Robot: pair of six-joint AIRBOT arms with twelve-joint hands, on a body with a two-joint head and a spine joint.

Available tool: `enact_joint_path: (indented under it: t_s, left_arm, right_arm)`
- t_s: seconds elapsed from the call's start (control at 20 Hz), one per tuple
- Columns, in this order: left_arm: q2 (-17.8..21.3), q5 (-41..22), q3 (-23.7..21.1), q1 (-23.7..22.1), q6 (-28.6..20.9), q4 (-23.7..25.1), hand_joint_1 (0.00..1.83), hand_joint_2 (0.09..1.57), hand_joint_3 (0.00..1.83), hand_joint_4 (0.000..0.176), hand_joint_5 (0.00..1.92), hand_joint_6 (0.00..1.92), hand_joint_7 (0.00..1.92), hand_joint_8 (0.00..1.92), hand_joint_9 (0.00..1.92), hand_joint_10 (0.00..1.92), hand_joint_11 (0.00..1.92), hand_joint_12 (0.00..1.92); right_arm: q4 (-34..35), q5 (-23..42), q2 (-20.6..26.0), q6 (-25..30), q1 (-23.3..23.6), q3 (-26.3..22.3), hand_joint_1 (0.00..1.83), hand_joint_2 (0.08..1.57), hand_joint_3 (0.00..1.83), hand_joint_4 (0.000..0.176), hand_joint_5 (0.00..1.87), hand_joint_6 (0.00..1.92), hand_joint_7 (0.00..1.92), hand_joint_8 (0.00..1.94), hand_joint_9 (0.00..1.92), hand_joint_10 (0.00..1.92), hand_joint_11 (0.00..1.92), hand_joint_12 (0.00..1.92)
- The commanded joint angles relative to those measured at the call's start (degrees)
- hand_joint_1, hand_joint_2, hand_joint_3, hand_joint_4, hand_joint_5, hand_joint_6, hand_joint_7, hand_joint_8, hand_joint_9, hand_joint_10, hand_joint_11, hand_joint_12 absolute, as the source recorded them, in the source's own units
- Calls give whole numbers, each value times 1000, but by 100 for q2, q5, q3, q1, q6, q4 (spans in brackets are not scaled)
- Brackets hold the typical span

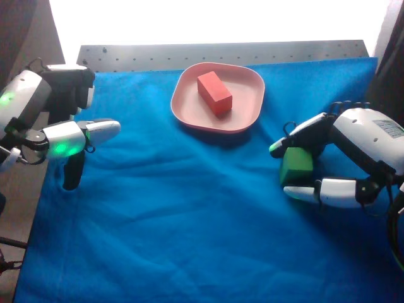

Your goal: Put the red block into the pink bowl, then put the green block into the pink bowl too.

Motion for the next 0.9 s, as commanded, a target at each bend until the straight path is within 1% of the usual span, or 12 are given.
enact_joint_path:
  t_s: [0.0,0.05,0.15,0.2,0.3,0.4,0.5,0.55,0.65,0.7,0.75,0.85]
  left_arm:
    - [-15,-689,-9,-24,-22,68,921,882,0,176,819,1921,858,1921,901,1921,1029,1921]
    - [-23,-689,-13,-10,-22,57,922,883,0,176,817,1921,861,1921,912,1921,1039,1921]
    - [-27,-689,-21,7,-22,46,946,887,1,174,813,1921,863,1921,926,1921,1055,1921]
    - [-27,-692,-23,19,-22,41,943,891,2,172,809,1921,864,1921,920,1921,1043,1921]
    - [-27,-702,-29,30,-22,33,949,885,0,169,808,1921,866,1921,904,1921,1015,1921]
    - [-27,-714,-35,48,-22,19,931,883,0,175,809,1921,858,1921,891,1921,997,1921]
    - [-27,-721,-46,70,-22,10,953,884,0,176,817,1921,872,1921,920,1921,1038,1921]
    - [-27,-722,-52,78,-22,6,960,883,0,176,821,1921,876,1921,925,1921,1042,1921]
    - [-27,-721,-58,86,-22,5,953,883,0,176,822,1921,874,1921,928,1921,1043,1921]
    - [-27,-720,-59,86,-22,6,960,888,1,176,811,1921,854,1921,905,1921,1025,1921]
    - [-27,-720,-60,86,-22,6,943,887,1,176,801,1921,835,1921,873,1921,987,1921]
    - [-25,-710,-63,86,-22,7,949,887,0,176,802,1921,831,1921,866,1921,978,1921]
  right_arm:
    - [-126,312,-40,48,36,-10,1306,1001,0,0,1327,253,1282,527,1187,814,1014,1273]
    - [-127,312,-36,48,37,-9,1285,1004,8,0,1273,370,1254,615,1209,771,1024,1320]
    - [-127,312,-20,48,37,-9,1283,1016,0,0,1243,410,1227,702,1223,777,1055,1284]
    - [-126,312,-10,48,37,-4,1288,1016,0,0,1248,376,1229,721,1239,737,1062,1240]
    - [-127,312,31,48,37,3,1299,1007,1,0,1292,259,1255,705,1232,818,1047,1341]
    - [-130,312,82,48,37,1,1296,1005,0,0,1323,206,1256,694,1209,885,1053,1359]
    - [-134,312,151,48,57,-3,1305,1016,0,0,1350,90,1209,828,1171,1042,1030,1442]
    - [-150,312,186,48,85,-4,1304,1022,0,0,1360,59,1181,888,1136,1021,960,1444]
    - [-196,312,247,48,160,-1,1294,1051,0,0,1353,18,1083,1088,1074,1422,973,1756]
    - [-225,312,276,48,202,0,1238,998,0,0,1392,150,1004,1383,1029,1821,1050,1888]
    - [-251,312,301,48,251,5,1271,1067,0,0,1306,139,981,1291,928,1667,856,1890]
    - [-313,312,323,47,373,66,1295,1036,0,0,1352,80,1112,1008,988,1129,780,1557]
